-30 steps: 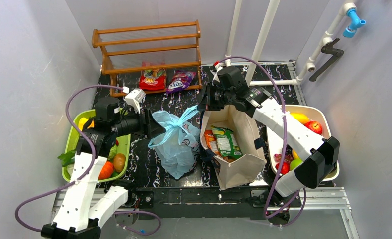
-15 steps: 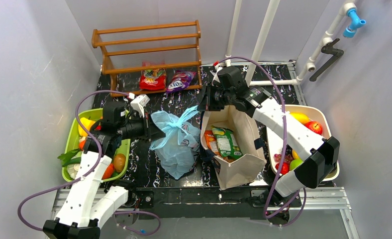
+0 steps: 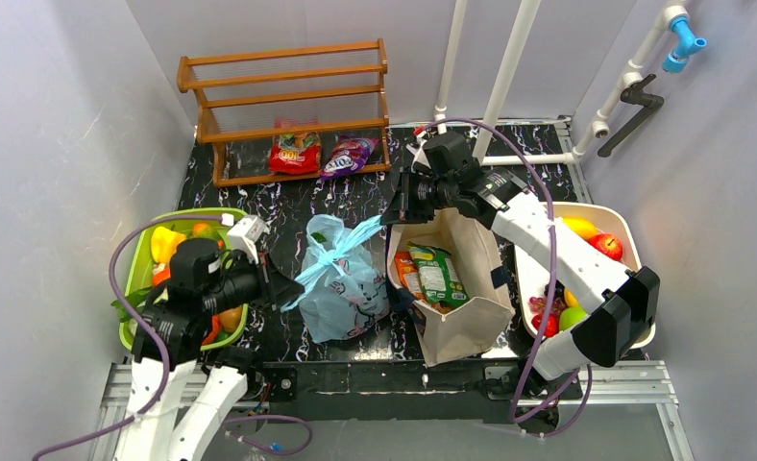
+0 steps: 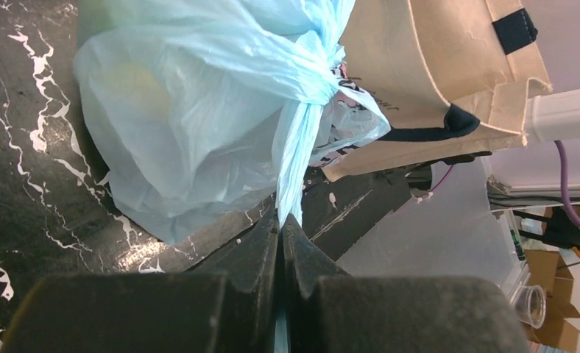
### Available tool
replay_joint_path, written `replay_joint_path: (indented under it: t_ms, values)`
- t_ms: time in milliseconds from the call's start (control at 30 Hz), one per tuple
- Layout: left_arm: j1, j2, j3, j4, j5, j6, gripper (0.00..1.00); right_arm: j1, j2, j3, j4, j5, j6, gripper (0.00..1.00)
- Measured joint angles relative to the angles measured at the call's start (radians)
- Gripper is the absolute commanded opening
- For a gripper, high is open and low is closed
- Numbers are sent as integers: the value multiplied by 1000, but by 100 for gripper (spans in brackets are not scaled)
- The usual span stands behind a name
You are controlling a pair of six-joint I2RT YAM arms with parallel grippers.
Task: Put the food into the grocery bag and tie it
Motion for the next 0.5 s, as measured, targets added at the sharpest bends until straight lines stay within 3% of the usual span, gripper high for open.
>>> replay_joint_path:
  t_ms: [133, 233, 300, 500]
  values:
    - [0, -72, -50, -19, -23, -34, 3, 0, -1, -8, 1, -31, 8, 1]
    - [0, -95, -90, -26, -38, -73, 30, 0, -3, -25, -1, -41, 9, 1]
    - [0, -117, -120, -48, -45, -100, 42, -16, -3, -30, 2, -16, 5, 1]
    - [0, -156, -178, -60, -17, -166, 44, -63, -10, -30, 23, 13, 0, 1]
